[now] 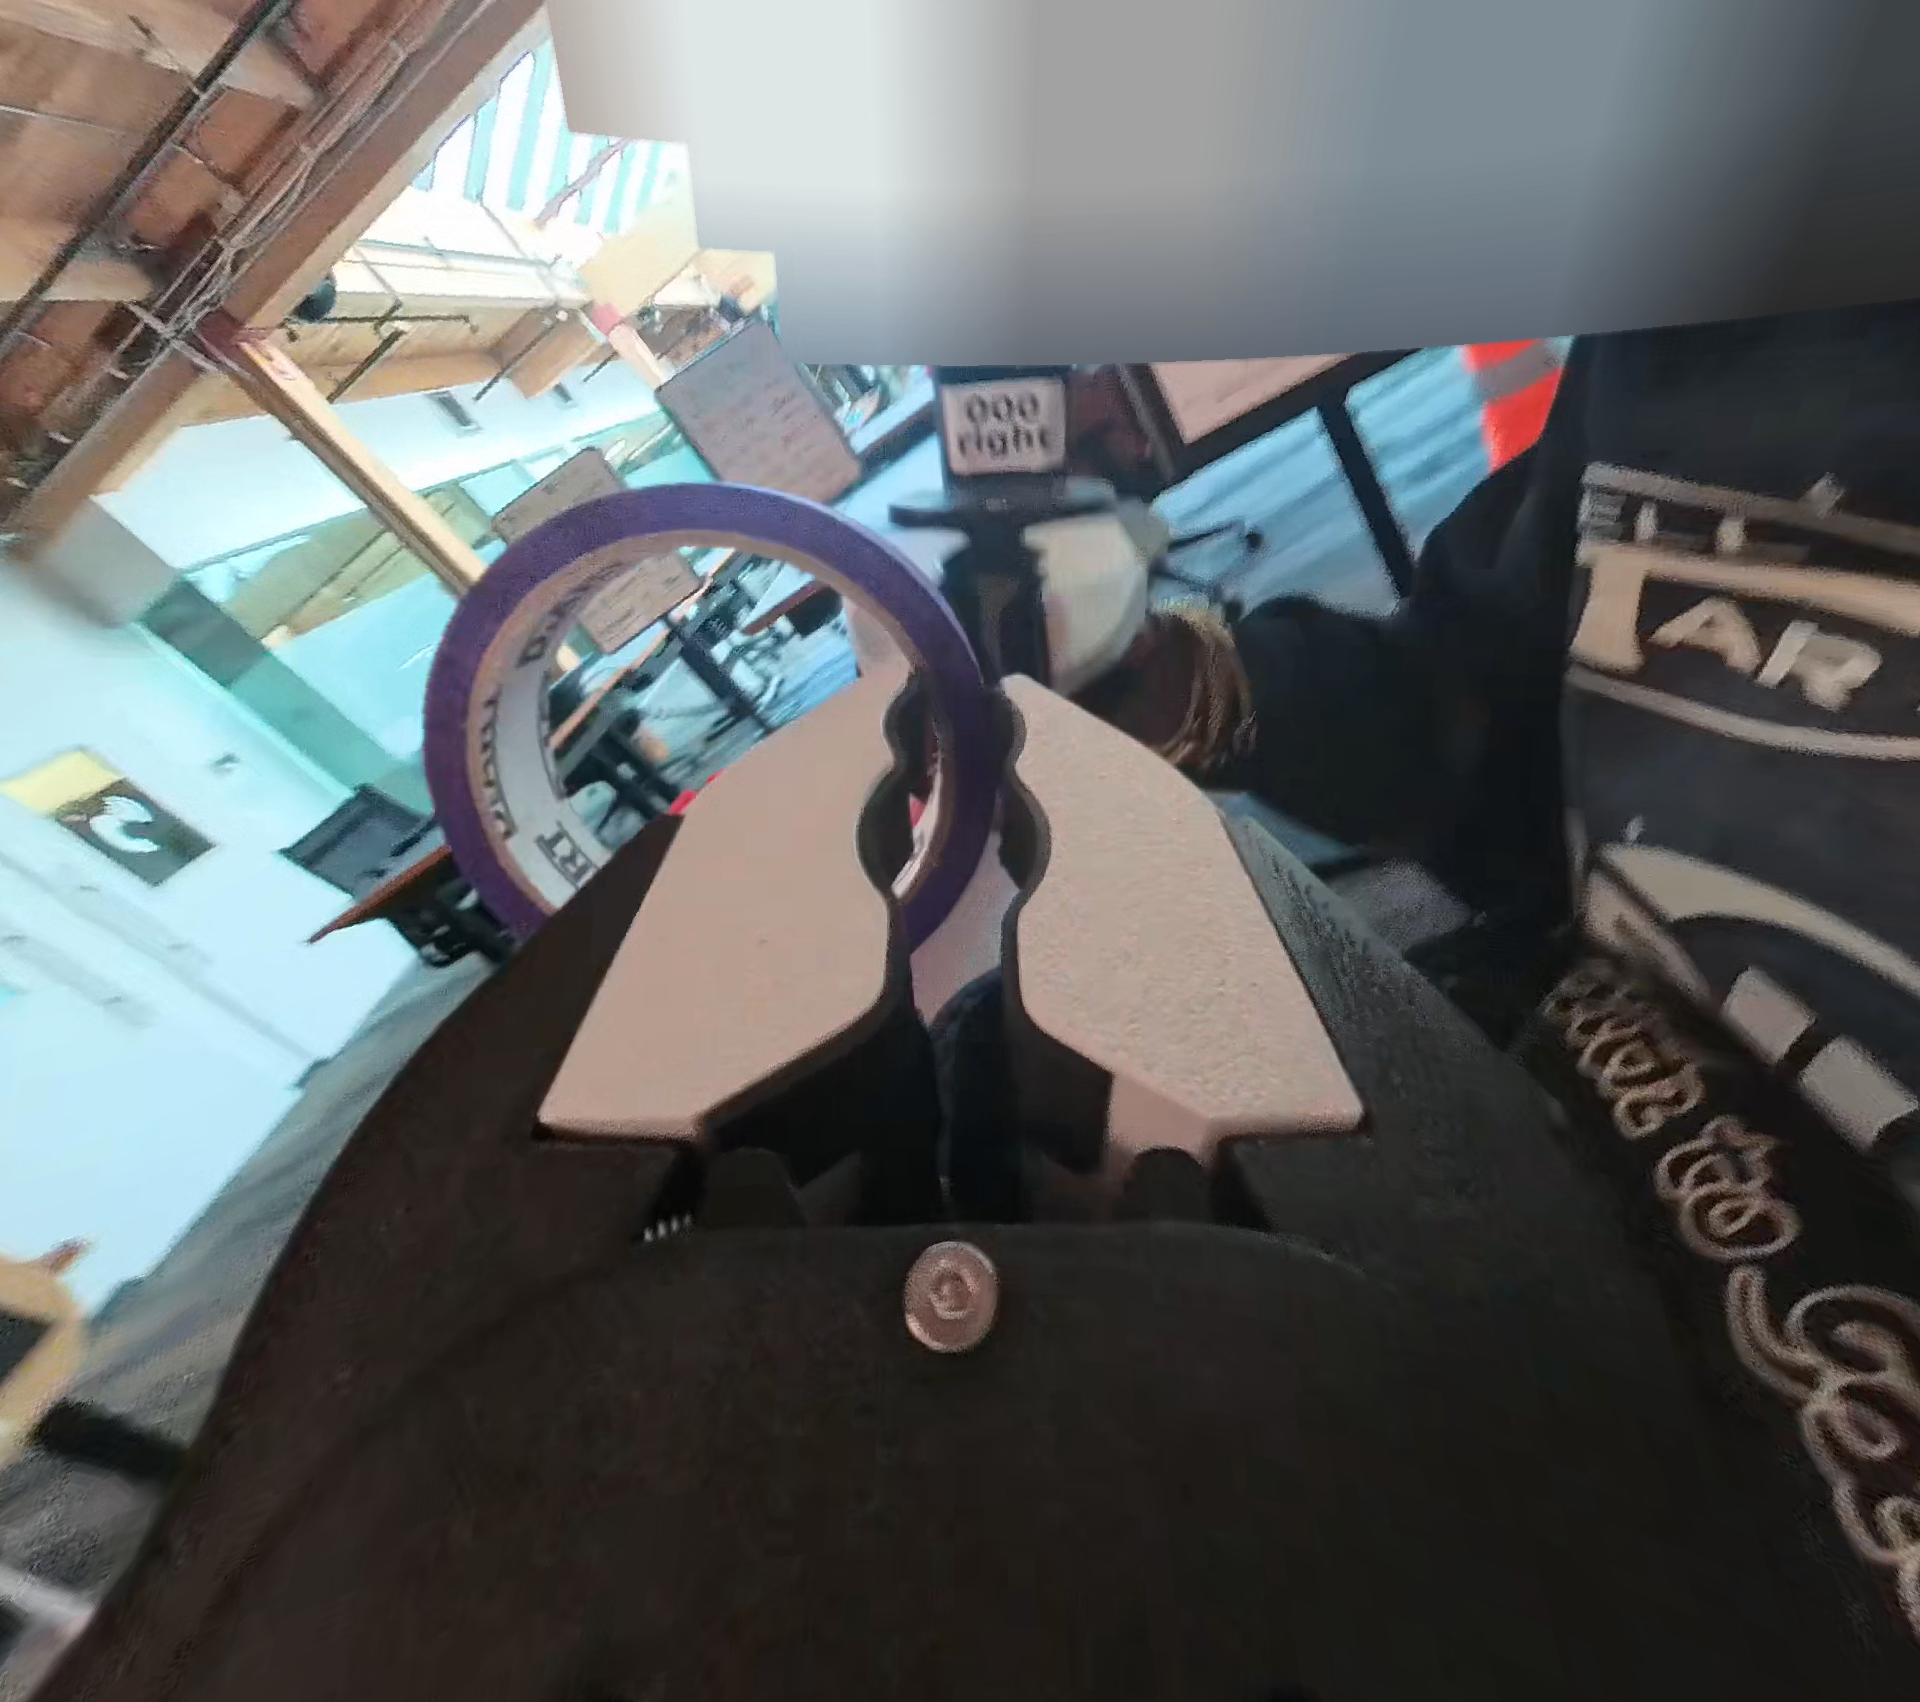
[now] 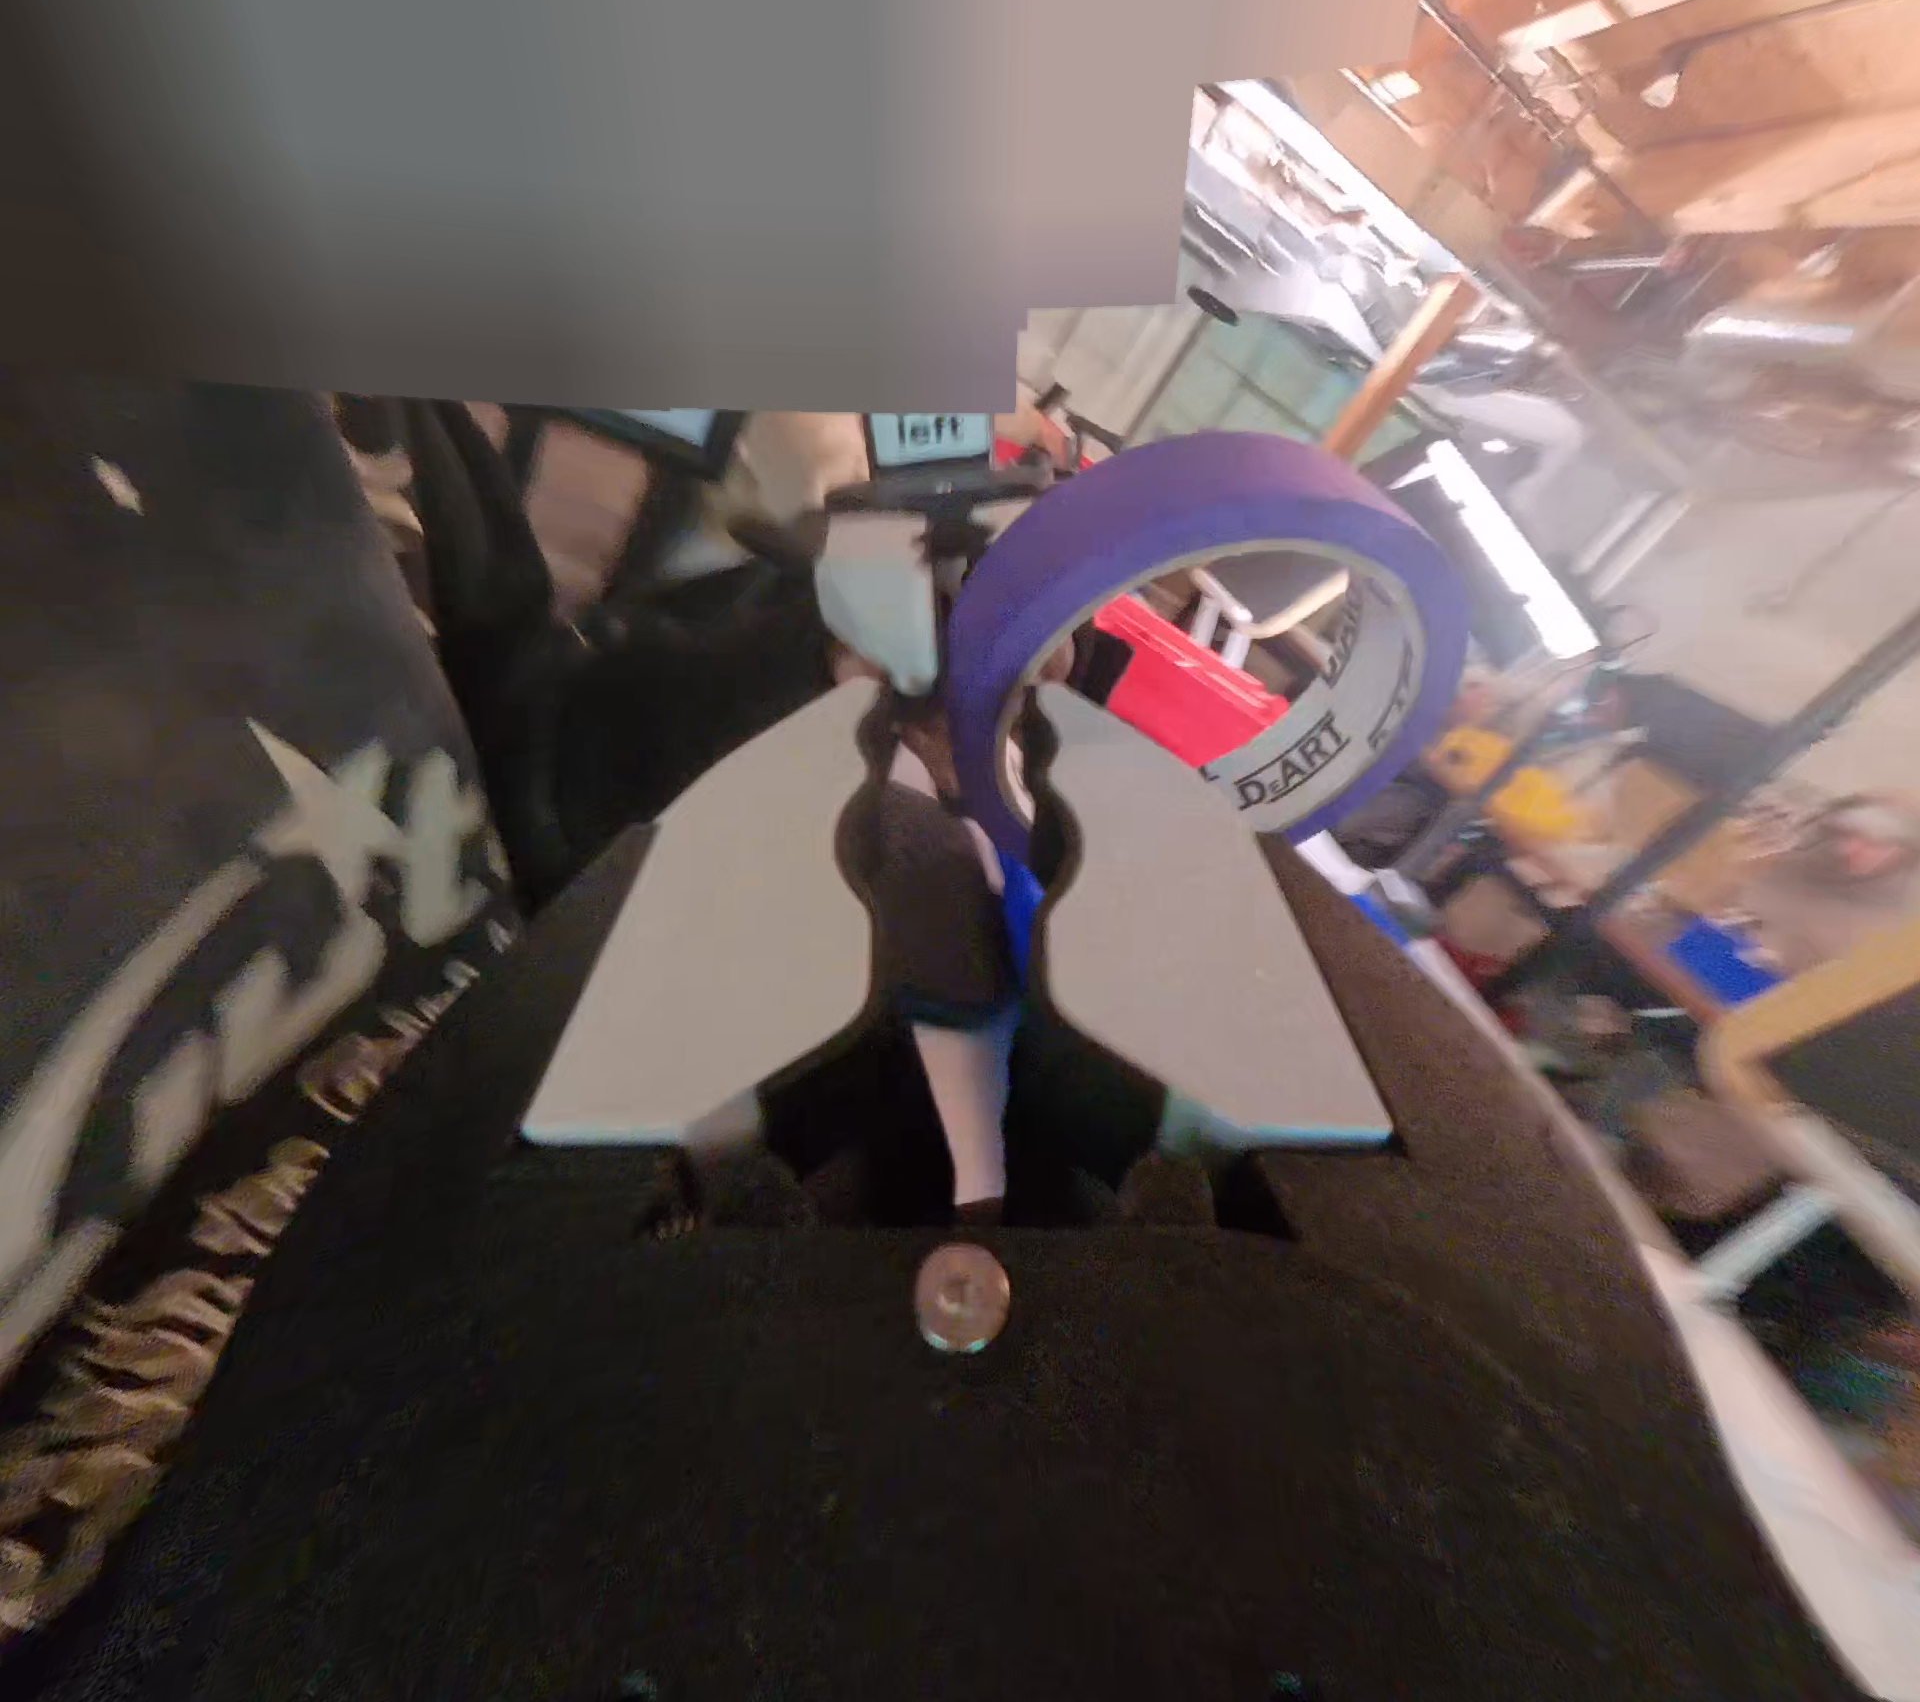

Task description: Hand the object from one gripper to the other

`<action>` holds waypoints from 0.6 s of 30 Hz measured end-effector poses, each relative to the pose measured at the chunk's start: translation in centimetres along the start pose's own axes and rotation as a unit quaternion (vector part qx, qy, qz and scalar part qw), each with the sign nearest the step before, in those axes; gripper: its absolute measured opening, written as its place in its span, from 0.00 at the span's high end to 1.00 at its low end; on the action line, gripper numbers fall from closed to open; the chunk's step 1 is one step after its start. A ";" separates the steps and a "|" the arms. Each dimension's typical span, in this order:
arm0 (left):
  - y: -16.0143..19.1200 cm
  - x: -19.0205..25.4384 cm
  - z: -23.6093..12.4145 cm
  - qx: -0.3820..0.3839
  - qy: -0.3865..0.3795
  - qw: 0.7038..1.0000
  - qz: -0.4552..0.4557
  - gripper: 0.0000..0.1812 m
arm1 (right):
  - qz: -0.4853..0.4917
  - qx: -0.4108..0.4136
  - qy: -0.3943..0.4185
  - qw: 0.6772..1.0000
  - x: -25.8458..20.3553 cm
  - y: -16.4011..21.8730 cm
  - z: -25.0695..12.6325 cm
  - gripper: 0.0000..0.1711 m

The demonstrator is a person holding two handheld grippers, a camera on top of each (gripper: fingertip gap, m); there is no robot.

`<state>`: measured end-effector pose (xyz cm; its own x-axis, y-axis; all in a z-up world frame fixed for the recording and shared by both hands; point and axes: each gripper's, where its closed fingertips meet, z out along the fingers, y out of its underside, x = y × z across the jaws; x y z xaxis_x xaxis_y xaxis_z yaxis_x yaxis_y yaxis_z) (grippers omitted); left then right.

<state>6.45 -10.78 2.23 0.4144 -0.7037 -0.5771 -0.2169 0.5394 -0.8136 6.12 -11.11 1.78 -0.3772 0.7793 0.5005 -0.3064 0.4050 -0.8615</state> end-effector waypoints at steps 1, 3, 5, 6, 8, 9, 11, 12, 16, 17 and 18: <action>0.3 0.2 0.1 -0.011 0.002 1.000 0.023 0.94 | 0.047 0.019 -0.008 0.999 0.2 -0.4 -0.1 0.85; 0.7 1.0 0.4 -0.023 0.017 0.998 0.052 0.94 | 0.122 0.038 -0.014 0.992 0.7 -0.7 0.0 0.84; 1.1 1.0 0.6 -0.038 0.013 0.997 0.063 0.94 | 0.161 0.051 -0.043 0.985 0.3 -0.9 -0.1 0.90; 1.3 0.8 0.6 -0.046 0.008 0.997 0.063 0.94 | 0.162 0.050 -0.043 0.985 0.4 -0.8 -0.1 0.91; 1.9 0.8 0.6 -0.061 0.009 0.997 0.039 0.95 | 0.115 0.031 -0.039 0.992 0.1 -0.5 0.0 0.93; 1.9 0.7 0.6 -0.059 0.011 0.998 0.018 0.94 | 0.077 0.018 -0.035 0.996 -0.2 -0.2 0.1 0.93; 0.8 0.3 0.5 -0.020 0.009 0.999 -0.038 0.89 | 0.003 -0.011 -0.021 1.000 -0.5 0.2 0.2 0.93; 0.2 0.1 0.4 0.002 0.012 0.997 -0.072 0.86 | -0.024 -0.029 -0.017 0.999 -0.6 0.6 0.2 0.93; -1.7 -0.4 -0.1 0.064 0.022 0.983 -0.169 0.84 | -0.098 -0.077 -0.005 0.992 -0.9 1.7 0.5 0.94; -1.9 -0.5 -0.1 0.066 0.021 0.981 -0.179 0.89 | -0.106 -0.086 -0.001 0.991 -0.8 1.9 0.6 0.94; -1.8 -0.5 -0.2 0.064 0.020 0.982 -0.179 0.91 | -0.112 -0.090 0.002 0.990 -0.7 2.1 0.7 0.94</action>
<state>6.47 -11.48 4.00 0.4082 -0.8752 -0.2597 0.0502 0.3056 -0.9508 5.16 -11.12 -0.34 -0.3137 0.6627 0.6800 -0.2205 0.6458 -0.7310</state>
